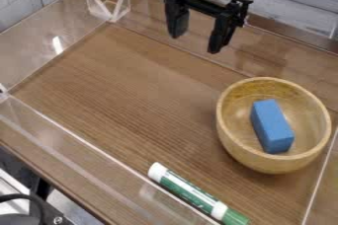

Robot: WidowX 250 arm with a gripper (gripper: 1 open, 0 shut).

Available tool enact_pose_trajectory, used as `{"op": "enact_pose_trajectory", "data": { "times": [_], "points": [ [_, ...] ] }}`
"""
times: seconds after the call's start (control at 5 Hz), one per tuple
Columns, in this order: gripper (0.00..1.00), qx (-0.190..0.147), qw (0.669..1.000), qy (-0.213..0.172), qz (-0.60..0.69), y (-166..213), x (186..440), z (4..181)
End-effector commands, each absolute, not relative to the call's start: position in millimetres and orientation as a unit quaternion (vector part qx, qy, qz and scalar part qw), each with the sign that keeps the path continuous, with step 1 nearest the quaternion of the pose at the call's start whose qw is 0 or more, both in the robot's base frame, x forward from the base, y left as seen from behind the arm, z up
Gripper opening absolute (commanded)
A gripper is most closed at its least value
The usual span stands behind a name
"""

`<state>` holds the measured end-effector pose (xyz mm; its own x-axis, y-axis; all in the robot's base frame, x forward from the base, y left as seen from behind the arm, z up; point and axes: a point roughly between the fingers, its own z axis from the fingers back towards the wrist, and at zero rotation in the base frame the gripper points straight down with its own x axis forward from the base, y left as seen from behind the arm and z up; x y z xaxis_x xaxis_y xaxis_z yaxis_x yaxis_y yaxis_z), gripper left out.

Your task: Remove the blue block from inside the brown bowl and put it on the table

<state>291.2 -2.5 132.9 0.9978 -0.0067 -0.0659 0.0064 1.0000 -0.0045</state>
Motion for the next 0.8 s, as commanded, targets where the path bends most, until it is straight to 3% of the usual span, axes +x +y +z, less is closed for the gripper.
{"op": "enact_pose_trajectory", "data": {
  "times": [0.0,0.6],
  "points": [
    [1.0,-0.006,0.999,0.039,0.02,-10.9,286.7,128.8],
    [1.0,-0.037,0.98,0.009,0.197,-73.1,267.2,137.8]
  ]
}}
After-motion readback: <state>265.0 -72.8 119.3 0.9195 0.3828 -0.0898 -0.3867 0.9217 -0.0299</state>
